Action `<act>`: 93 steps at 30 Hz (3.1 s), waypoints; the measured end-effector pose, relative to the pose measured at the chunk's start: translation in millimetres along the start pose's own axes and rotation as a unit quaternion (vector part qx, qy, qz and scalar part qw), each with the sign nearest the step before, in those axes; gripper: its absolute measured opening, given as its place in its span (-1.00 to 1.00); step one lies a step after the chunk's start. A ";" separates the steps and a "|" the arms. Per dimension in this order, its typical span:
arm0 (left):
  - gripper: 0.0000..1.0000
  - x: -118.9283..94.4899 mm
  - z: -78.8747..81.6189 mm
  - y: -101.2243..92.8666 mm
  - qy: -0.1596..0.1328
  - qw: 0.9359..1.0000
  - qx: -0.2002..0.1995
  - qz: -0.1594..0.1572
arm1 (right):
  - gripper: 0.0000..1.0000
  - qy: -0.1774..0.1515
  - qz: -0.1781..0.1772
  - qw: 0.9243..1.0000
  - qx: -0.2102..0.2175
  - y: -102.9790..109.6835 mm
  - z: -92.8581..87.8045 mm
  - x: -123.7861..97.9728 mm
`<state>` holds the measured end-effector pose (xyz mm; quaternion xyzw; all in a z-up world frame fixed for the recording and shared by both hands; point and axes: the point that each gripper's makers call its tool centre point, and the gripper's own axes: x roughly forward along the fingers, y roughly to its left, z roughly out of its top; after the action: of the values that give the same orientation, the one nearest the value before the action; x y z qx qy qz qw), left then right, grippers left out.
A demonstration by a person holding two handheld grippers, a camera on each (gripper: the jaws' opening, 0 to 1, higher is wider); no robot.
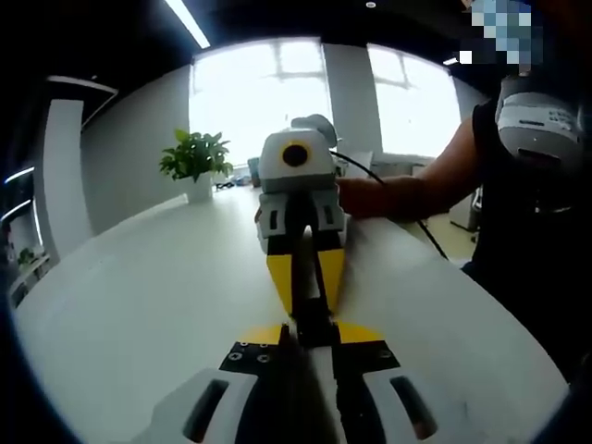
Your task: Snap the two parts of the plastic buckle together until the buckle closes and remains connected.
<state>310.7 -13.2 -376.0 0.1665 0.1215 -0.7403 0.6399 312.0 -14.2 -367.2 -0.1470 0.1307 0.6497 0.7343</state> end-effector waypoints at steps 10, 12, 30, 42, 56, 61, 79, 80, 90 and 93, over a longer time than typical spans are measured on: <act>0.19 3.3 1.1 0.7 -0.009 1.000 -0.015 0.003 | -0.81 0.000 -0.001 1.000 0.000 0.8 0.0 0.1; 0.42 4.6 3.1 0.7 -0.016 1.000 -0.025 0.002 | -0.81 0.000 -0.001 1.000 0.000 0.7 -0.1 0.1; 0.99 1.4 11.2 7.0 -0.039 0.998 -0.052 0.007 | -0.81 -0.003 -0.001 1.000 0.003 -0.3 0.9 0.6; 0.99 -9.7 22.2 26.4 -0.062 0.994 -0.070 0.055 | -0.81 -0.012 -0.005 1.000 0.007 -2.0 5.7 0.3; 0.87 -23.0 30.3 46.0 -0.068 0.989 -0.069 0.115 | -0.81 -0.032 -0.035 0.999 0.014 -15.2 14.3 -7.2; 0.98 -28.6 34.5 56.0 -0.081 0.984 -0.075 0.137 | -0.81 -0.041 -0.049 0.998 0.010 -19.6 18.8 -10.2; 0.99 -70.8 2.3 128.2 -0.020 0.948 -0.042 0.316 | -0.80 -0.048 -0.140 0.989 0.016 -55.7 20.1 -22.2; 0.99 -72.0 -0.1 130.6 -0.017 0.947 -0.045 0.319 | -0.80 -0.048 -0.141 0.989 0.016 -56.4 20.4 -22.4; 0.97 -80.2 -6.0 137.8 -0.013 0.940 -0.056 0.337 | -0.81 -0.052 -0.164 0.985 0.018 -66.4 23.2 -25.5; 0.97 -81.5 -5.3 138.5 -0.019 0.940 -0.063 0.336 | -0.80 -0.049 -0.170 0.984 0.024 -69.3 22.2 -26.1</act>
<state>458.2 41.7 -343.5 0.1428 0.0925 -0.4760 0.8628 377.7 -37.3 -333.5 -0.1177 0.0835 0.5188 0.8426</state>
